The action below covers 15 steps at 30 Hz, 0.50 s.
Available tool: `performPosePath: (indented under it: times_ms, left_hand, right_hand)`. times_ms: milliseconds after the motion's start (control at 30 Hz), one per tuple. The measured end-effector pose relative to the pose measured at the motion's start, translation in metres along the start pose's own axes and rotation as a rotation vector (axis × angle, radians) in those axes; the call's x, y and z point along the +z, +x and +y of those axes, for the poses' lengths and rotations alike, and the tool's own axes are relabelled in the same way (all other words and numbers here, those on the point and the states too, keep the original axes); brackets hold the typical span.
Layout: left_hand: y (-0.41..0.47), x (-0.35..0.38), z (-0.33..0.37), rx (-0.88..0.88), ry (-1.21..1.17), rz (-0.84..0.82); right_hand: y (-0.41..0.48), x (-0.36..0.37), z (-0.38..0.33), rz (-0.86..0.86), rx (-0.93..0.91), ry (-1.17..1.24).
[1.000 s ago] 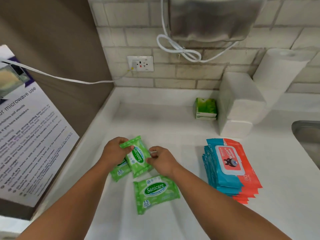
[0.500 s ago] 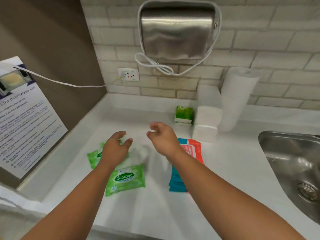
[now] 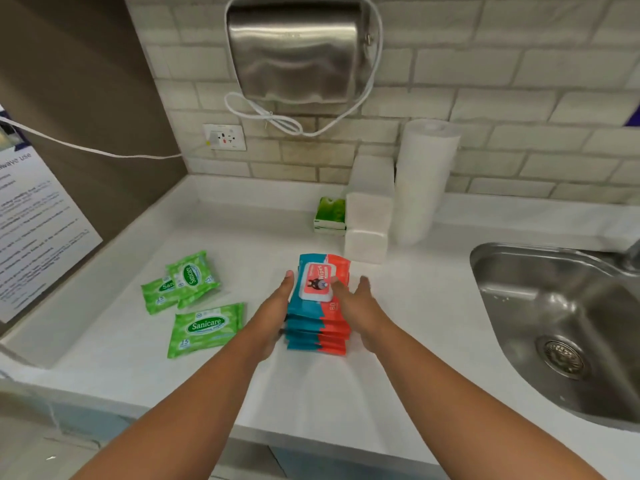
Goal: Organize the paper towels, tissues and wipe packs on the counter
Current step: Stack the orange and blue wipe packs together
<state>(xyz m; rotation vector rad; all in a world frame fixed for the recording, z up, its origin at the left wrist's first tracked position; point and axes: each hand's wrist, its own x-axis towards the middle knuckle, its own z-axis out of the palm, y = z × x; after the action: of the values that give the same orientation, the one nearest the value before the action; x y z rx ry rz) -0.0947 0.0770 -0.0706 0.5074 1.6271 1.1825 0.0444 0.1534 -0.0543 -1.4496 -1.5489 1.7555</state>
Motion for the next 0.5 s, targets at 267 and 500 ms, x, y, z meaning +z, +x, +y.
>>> performPosePath:
  times_ms: [267,500]
  left_hand:
    - [0.02,0.001,-0.021,-0.093,-0.07,-0.101]
    - [0.036,-0.005,-0.029,-0.071,-0.165,-0.067]
  right_hand:
    - [0.016,0.008,0.033,-0.148,0.089,0.203]
    - [0.031,0.015,0.028,-0.169,0.106,0.214]
